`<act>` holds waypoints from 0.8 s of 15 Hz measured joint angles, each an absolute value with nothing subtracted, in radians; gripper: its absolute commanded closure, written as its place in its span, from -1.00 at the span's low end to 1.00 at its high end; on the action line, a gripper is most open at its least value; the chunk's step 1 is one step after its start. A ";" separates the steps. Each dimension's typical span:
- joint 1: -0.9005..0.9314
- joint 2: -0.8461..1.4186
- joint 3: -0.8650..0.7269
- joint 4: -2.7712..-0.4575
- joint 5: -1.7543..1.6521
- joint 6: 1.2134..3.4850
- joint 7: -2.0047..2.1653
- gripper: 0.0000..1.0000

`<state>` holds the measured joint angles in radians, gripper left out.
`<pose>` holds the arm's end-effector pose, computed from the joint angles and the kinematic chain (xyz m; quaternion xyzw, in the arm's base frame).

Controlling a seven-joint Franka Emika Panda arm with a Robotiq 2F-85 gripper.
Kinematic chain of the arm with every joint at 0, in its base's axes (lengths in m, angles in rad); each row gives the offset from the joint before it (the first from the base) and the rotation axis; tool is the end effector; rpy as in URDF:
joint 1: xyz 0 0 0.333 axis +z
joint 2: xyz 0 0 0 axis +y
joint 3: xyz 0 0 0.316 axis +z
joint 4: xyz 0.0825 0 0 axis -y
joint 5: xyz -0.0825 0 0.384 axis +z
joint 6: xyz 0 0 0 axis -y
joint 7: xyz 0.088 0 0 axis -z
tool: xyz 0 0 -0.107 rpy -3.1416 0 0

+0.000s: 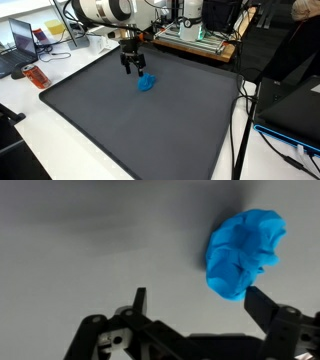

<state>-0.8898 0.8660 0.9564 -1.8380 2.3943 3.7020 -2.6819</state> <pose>0.5083 -0.0712 0.1844 -0.9808 0.0398 -0.1439 0.1258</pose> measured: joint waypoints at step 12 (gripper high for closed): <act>-1.092 1.028 1.201 -1.956 2.132 3.710 -2.706 -1.00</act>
